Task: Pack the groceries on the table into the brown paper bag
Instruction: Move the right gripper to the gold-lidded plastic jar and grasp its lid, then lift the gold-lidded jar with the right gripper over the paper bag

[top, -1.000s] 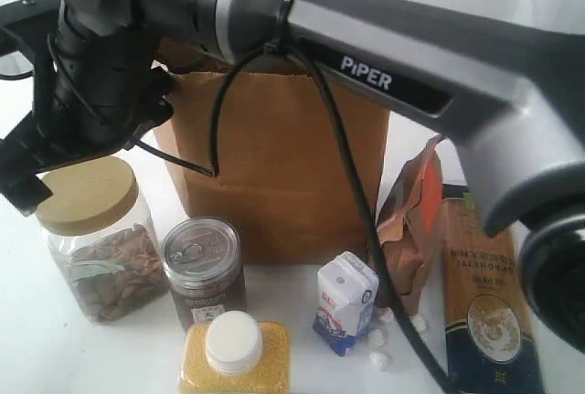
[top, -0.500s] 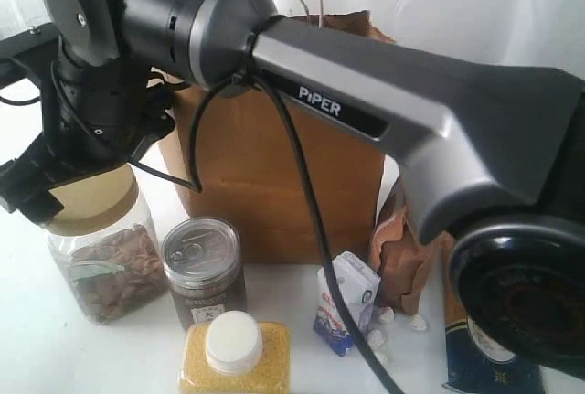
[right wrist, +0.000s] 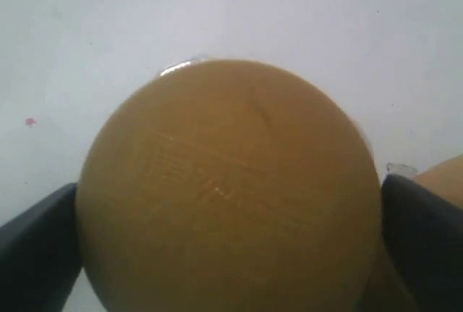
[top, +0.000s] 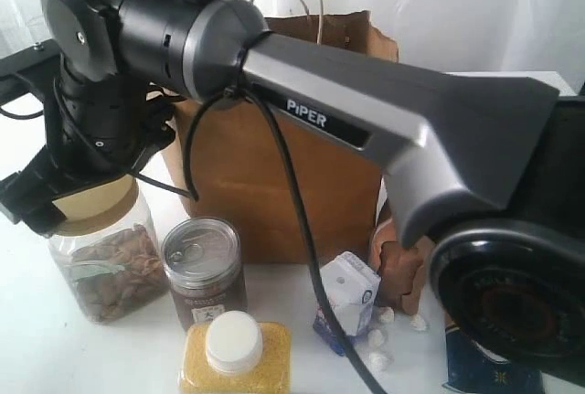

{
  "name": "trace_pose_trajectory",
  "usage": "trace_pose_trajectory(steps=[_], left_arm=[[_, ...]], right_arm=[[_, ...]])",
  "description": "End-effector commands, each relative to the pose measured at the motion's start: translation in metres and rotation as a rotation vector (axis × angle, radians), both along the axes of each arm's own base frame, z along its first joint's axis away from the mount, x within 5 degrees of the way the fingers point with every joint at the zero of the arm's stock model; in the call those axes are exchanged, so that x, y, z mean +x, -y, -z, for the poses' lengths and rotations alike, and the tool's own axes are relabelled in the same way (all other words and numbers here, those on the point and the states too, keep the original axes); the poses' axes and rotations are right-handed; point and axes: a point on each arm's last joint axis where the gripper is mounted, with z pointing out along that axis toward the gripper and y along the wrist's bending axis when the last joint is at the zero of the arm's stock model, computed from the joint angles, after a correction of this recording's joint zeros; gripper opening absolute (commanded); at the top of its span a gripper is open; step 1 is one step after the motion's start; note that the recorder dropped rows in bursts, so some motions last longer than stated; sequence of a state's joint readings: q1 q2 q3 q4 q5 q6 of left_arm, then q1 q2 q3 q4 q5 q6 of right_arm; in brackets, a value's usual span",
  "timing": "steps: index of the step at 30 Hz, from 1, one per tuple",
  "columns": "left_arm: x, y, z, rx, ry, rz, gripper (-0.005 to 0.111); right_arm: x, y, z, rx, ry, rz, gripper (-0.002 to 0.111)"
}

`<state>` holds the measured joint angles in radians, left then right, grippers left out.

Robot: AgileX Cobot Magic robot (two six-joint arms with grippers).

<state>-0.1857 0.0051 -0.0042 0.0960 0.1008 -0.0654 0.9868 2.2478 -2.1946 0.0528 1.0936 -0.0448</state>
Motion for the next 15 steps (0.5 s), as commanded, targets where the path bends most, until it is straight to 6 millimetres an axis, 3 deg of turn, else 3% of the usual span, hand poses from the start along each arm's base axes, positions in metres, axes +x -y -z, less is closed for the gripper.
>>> trace_pose_trajectory(steps=[1, 5, 8, 15], left_arm=[[-0.0001, -0.0002, 0.0009, -0.003, 0.003, -0.003, 0.0], [-0.0001, -0.0002, 0.0009, -0.003, 0.003, -0.003, 0.0], [-0.0001, -0.0002, 0.0009, -0.003, 0.003, -0.003, 0.0], [-0.0001, -0.0002, 0.0009, -0.003, 0.003, -0.003, 0.0]], right_arm=[[0.0029, -0.0032, 0.0059, 0.007, 0.003, 0.002, 0.101], [0.003, -0.0049, 0.0051, 0.023, 0.014, 0.002, 0.097], [0.0028, -0.0046, 0.0053, 0.019, 0.011, 0.001, 0.085], [0.0031, -0.0051, 0.0035, 0.03, 0.018, 0.002, 0.015]])
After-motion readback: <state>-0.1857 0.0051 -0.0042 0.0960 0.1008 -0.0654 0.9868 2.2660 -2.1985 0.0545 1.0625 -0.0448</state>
